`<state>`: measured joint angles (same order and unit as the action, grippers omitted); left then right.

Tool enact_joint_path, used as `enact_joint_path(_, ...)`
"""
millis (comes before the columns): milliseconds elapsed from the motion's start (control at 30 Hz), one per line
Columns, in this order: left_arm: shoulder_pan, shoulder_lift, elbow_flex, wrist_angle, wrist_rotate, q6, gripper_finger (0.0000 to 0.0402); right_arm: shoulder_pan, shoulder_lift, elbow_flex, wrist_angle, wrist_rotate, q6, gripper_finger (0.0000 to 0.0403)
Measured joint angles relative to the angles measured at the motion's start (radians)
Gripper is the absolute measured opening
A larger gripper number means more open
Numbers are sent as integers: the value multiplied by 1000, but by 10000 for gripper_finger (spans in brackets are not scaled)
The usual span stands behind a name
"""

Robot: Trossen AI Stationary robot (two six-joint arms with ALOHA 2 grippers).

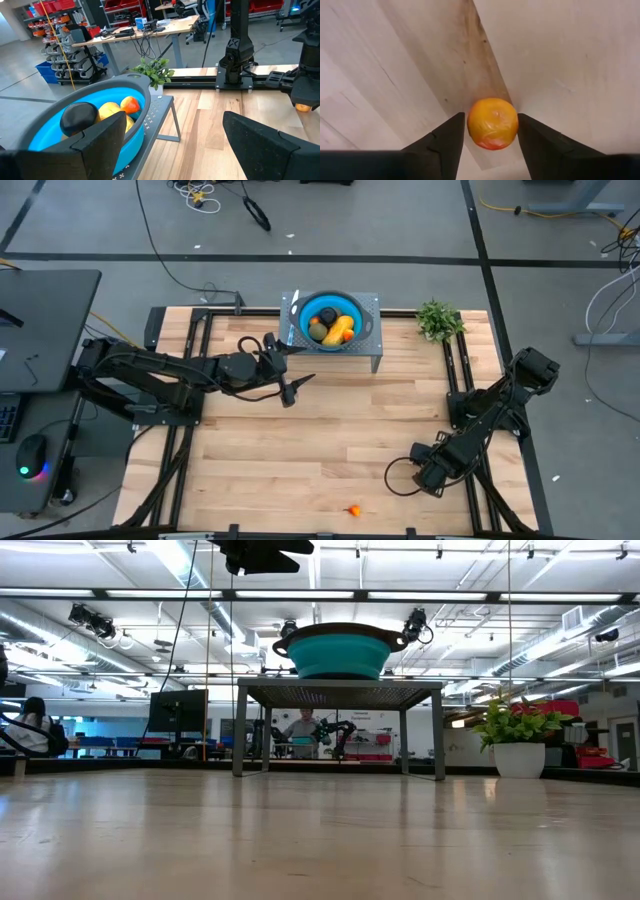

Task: Pick & Place Fruit
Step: Put the orange pear into the blue strainer bowl

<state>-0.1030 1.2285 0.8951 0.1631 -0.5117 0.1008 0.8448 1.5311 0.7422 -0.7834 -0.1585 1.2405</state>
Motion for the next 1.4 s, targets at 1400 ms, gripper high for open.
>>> enact_joint_path(1400,0,0,0,0,0,0,340,-50,0,5,37,-54,-39,139)
